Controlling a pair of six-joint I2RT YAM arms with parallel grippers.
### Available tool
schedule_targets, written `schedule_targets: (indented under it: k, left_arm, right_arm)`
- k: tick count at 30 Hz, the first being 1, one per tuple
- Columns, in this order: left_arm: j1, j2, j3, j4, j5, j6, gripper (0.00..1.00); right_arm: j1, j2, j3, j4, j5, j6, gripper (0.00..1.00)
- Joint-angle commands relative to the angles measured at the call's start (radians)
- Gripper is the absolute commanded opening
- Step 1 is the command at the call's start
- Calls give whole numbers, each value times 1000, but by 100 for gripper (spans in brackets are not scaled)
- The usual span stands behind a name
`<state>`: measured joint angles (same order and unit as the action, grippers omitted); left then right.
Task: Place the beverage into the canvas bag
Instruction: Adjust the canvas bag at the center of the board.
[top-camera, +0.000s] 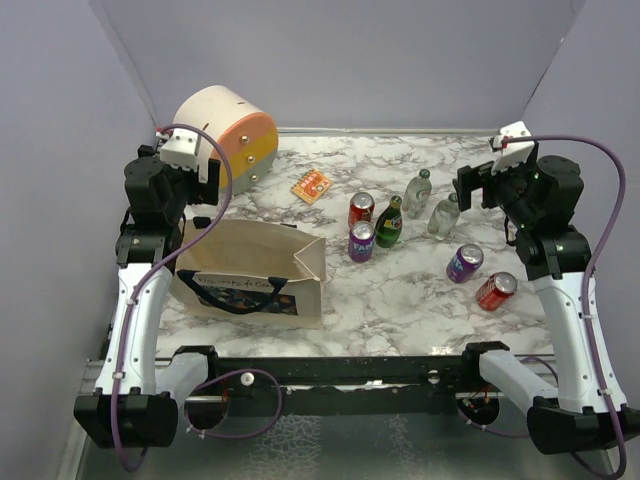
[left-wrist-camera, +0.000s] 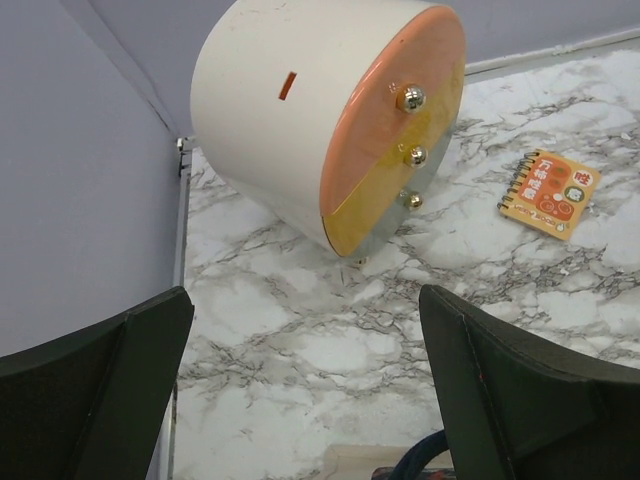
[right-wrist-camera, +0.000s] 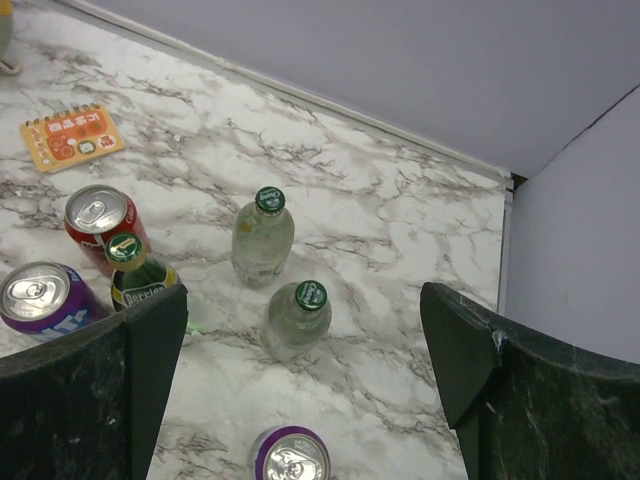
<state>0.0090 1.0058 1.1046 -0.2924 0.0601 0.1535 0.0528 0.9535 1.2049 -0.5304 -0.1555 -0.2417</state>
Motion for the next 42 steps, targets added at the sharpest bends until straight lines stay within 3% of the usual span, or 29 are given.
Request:
schedule_targets:
  k: [1, 9, 17, 26, 32, 37, 42]
  left_arm:
    - [-9, -1, 31, 4, 91, 78, 99]
    - [-13, -15, 74, -146, 259, 185, 99]
    - [-16, -2, 193, -495, 433, 431, 99]
    - [-50, 98, 236, -742, 490, 613, 94]
    - [-190, 190, 221, -735, 408, 582, 80]
    - [-293, 250, 212, -680, 411, 498, 56]
    - [-316, 302, 232, -616, 385, 400, 29]
  right_arm:
    - [14, 7, 7, 62, -57, -30, 100]
    - [21, 31, 15, 33, -215, -97, 99]
    - [22, 60, 11, -19, -450, -171, 99]
    - [24, 80, -19, -15, -512, -192, 99]
    - [24, 74, -52, -7, -531, -193, 99]
    - [24, 70, -68, -6, -539, -194, 100]
    - [24, 71, -75, -5, -544, -193, 99]
